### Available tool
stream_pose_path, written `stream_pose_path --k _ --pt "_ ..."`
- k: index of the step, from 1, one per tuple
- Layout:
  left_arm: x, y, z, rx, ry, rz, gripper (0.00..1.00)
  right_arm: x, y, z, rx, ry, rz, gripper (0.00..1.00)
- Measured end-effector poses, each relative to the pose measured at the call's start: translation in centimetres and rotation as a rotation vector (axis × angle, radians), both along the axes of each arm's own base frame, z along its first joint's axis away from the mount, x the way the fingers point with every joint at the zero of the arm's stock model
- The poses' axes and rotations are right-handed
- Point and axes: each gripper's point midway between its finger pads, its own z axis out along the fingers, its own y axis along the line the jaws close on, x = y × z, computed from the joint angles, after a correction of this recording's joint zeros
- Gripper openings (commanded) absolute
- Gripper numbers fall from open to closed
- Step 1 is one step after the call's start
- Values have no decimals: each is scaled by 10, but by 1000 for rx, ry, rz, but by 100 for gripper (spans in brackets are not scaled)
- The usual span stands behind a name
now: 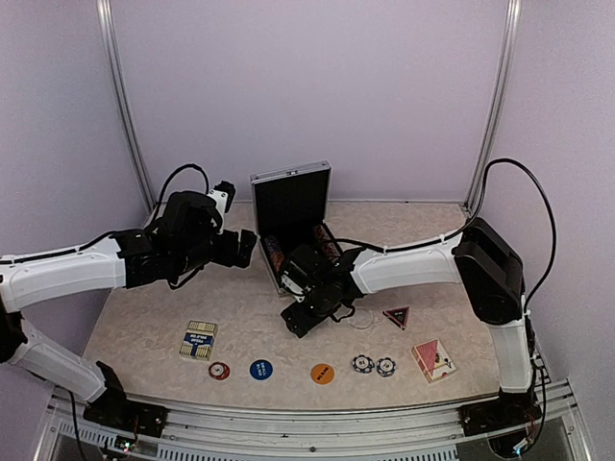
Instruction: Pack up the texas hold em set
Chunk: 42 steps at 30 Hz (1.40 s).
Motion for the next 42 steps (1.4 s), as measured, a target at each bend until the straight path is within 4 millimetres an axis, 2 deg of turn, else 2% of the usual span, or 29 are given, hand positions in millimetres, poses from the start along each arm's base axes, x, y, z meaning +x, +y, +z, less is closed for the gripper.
stream_pose_path --k 4,12,18,22,24,29,32,39,42 --pt "-8 5 4 -39 7 4 99 4 -1 -1 -49 -2 2 80" --pt "-23 12 37 -129 -37 -3 99 1 1 -2 -105 43 51 74" --pt "-37 22 45 -171 -50 -4 99 3 1 -3 -145 84 90 74" --pt "-43 25 50 -194 -60 -7 99 7 1 -3 -158 94 100 65" --pt "-46 27 49 -201 -58 -6 99 9 0 -3 -159 99 100 57" --pt "-48 29 41 -202 -43 -2 99 14 -1 -3 -159 102 98 44" --pt "-49 29 36 -198 -34 0 99 15 -2 -3 -161 100 103 30" --pt "-49 25 31 -228 -4 2 99 18 0 -1 -153 89 105 28" --pt "-48 20 21 -232 27 4 99 18 -2 0 -142 73 104 36"
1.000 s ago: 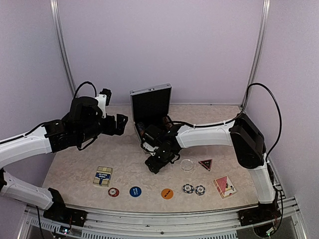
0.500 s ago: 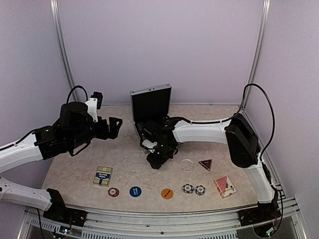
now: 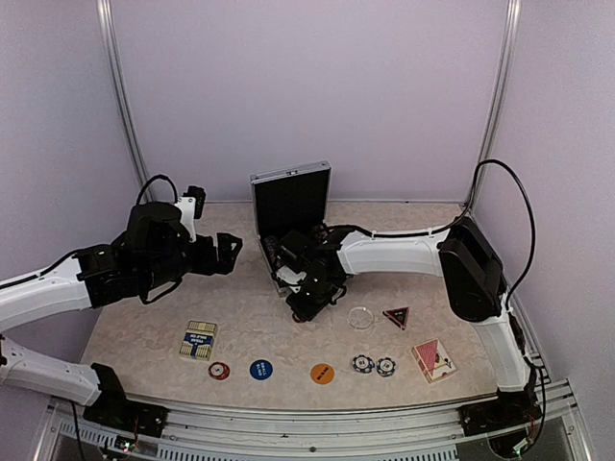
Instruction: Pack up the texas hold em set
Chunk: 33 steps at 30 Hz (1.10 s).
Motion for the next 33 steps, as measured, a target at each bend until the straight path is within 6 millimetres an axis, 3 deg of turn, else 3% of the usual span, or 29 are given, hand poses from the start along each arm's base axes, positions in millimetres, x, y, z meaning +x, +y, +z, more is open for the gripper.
stream_pose_path --k 6,18,33 --pt "2 -6 -19 7 53 -3 99 -3 -8 3 -5 -10 -1 54" --pt "1 -7 -25 14 70 -8 99 8 11 33 -8 -10 26 61" --pt "-5 -1 -28 18 85 -6 99 -6 -2 -3 -122 91 57 66"
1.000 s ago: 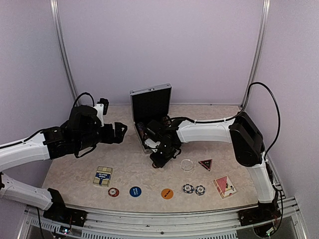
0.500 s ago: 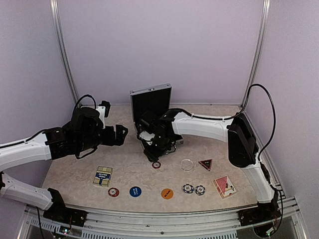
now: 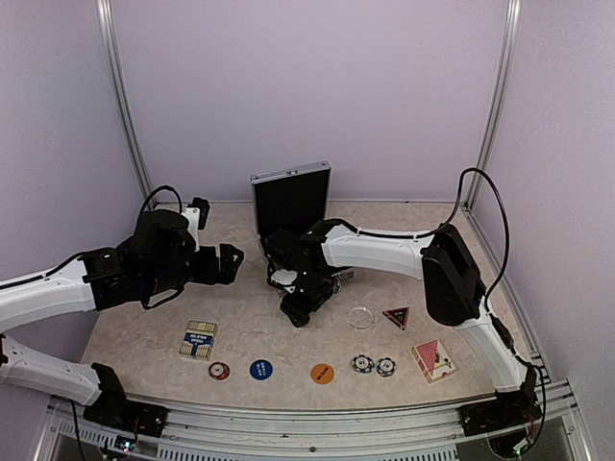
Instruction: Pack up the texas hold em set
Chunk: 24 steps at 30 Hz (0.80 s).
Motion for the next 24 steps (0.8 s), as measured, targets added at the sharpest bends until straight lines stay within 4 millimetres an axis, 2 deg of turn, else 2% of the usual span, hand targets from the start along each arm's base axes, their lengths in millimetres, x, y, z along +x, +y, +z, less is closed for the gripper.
stream_pose_path --k 16,24 --pt "-3 2 -2 -11 9 4 99 3 5 -2 -13 10 13 59" --pt "-3 3 0 -16 6 5 99 2 4 -3 -9 11 14 49"
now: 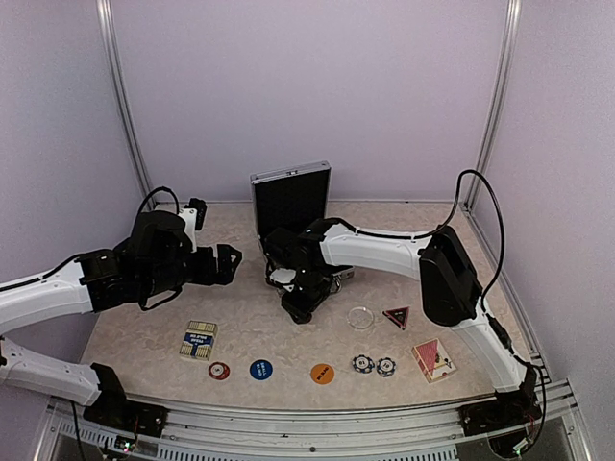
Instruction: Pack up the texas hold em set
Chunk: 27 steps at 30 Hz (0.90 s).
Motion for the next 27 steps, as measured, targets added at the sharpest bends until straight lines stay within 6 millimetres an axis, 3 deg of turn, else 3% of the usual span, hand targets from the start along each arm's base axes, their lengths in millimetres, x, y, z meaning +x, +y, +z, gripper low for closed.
stream_pose_path --k 7,17,22,27 --pt "0 0 0 0 0 0 99 0 0 1 3 -3 -4 40" --pt "-1 -2 -1 -26 20 -3 99 1 0 3 4 -9 -10 40" --pt "2 -1 -12 -20 54 5 99 4 -1 5 2 -23 -20 40" --pt "2 -4 -21 -7 82 -5 99 9 0 21 22 -60 -35 40"
